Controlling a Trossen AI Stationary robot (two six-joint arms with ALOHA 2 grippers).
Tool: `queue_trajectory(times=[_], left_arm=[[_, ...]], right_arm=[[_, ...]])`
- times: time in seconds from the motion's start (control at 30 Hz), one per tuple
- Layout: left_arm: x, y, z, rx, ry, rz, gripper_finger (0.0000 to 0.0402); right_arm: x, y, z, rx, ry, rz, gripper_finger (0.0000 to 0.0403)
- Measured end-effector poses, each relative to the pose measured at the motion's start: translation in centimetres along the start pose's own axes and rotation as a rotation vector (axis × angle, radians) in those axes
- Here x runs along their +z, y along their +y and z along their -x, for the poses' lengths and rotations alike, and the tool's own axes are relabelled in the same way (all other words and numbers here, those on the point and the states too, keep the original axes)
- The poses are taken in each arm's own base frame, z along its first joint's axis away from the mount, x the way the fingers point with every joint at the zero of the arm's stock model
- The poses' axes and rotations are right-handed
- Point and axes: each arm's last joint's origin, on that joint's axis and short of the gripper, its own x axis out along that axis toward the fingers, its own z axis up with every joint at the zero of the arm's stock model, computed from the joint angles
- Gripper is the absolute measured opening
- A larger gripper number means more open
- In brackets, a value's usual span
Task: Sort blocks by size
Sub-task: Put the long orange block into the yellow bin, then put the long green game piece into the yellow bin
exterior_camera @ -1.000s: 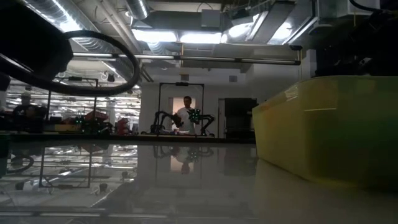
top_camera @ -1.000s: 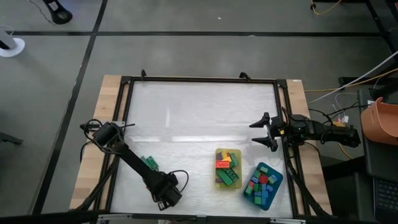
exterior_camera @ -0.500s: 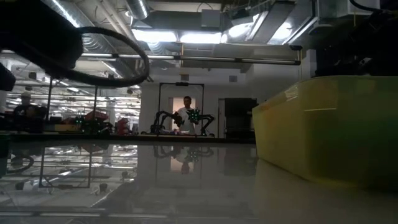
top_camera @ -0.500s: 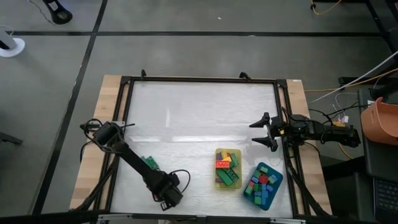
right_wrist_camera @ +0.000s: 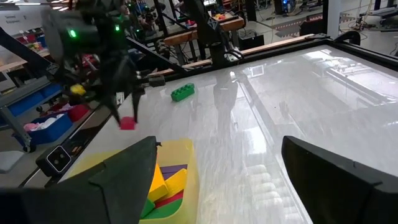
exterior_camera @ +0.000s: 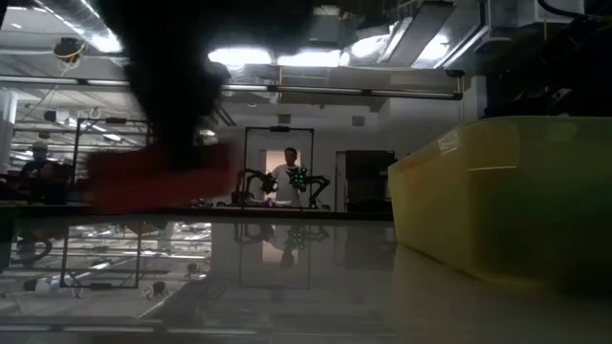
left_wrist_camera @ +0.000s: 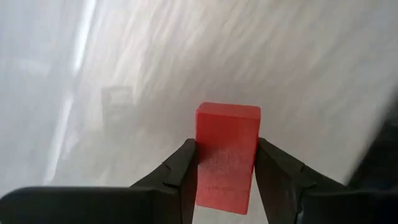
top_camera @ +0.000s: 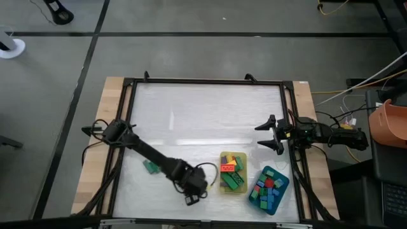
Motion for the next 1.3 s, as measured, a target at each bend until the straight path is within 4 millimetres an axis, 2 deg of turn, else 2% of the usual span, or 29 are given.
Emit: queue_trajectory(times=[0.2,0.43,0.63,0.73,0.87,1.17,1.3], left_arm=[[4.1,-0.6,1.5,-0.191,-0.195,-0.118,0.0119],[7.5,-1.0,2.8,-0.345,-0.442,-0.236,0.0119],[9.9,-0.3,3.7,-0.349,-0.651,-0.203,0.0119],[10.7,-0.3,3.3,-0.336,-0.718,-0.182,0.0119],[10.8,-0.3,2.5,-0.306,-0.729,-0.226,0.0127],[11.2,0.4,2.7,-0.338,-0.698,-0.146,0.0216],[10.9,1.7,3.3,-0.377,-0.530,-0.135,0.0221]], right_arm=[[0.0,0.0,0.0,0.000,0.000,0.000,0.0344],[0.0,0.0,0.0,0.000,0.000,0.000,0.0344],[0.0,0.0,0.0,0.000,0.000,0.000,0.0344],[0.0,0.0,0.0,0.000,0.000,0.000,0.0344],[0.0,0.0,0.0,0.000,0.000,0.000,0.0344],[0.0,0.0,0.0,0.000,0.000,0.000,0.0344],[0.0,0.0,0.0,-0.001,0.000,0.000,0.0344]])
